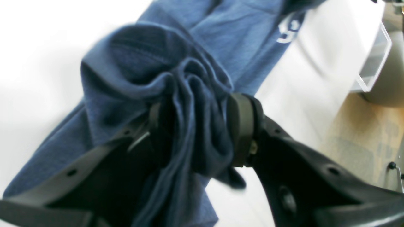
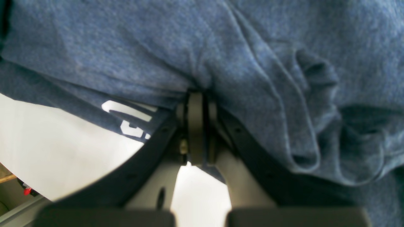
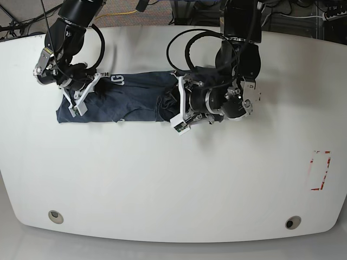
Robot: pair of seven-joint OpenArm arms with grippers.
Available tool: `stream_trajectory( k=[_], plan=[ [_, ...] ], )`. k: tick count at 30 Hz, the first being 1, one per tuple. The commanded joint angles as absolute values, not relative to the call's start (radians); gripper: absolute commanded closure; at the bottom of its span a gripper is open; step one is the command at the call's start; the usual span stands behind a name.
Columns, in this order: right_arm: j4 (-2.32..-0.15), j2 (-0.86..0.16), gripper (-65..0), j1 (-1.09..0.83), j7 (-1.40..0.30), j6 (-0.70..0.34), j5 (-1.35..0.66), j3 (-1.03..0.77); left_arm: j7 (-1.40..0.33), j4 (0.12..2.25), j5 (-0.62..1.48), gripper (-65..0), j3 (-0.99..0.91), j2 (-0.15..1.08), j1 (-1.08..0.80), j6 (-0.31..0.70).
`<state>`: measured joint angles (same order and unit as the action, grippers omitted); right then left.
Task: Fold the T-shirt properly
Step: 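Fold the strip end with the left gripper over toward the right gripper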
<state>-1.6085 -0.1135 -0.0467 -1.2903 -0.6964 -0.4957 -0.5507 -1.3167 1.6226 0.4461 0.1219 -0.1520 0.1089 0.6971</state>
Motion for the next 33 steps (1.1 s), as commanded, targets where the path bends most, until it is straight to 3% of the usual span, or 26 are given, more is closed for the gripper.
stream_trajectory(
  k=[1,8,17,28,33],
  plan=[
    [-1.624,-0.122,-0.3,-0.035,-1.287,-0.698,-0.501,-0.553,-1.300,1.641,0.472,-26.0,0.162,-0.157,0.159,0.698],
    [-1.626,-0.125,-0.2,-0.033,-1.287,-0.698,-0.501,-0.556,-1.300,1.713,0.521,-26.0,0.268,-0.157,0.211,0.698],
    [-1.712,-0.130,-0.6,-0.028,-1.293,-0.698,-0.509,-0.559,-1.302,1.847,0.441,-26.0,0.213,-0.157,0.229,0.698],
    [-1.891,-0.122,-0.8,0.004,-1.349,-0.698,-0.512,-0.558,-1.294,1.902,0.421,-25.7,0.105,0.065,0.097,0.698],
    [-1.894,-0.120,-1.3,0.047,-1.349,-0.698,-0.503,-0.564,-1.190,1.894,0.417,-25.7,0.091,0.127,0.031,0.698]
  ],
)
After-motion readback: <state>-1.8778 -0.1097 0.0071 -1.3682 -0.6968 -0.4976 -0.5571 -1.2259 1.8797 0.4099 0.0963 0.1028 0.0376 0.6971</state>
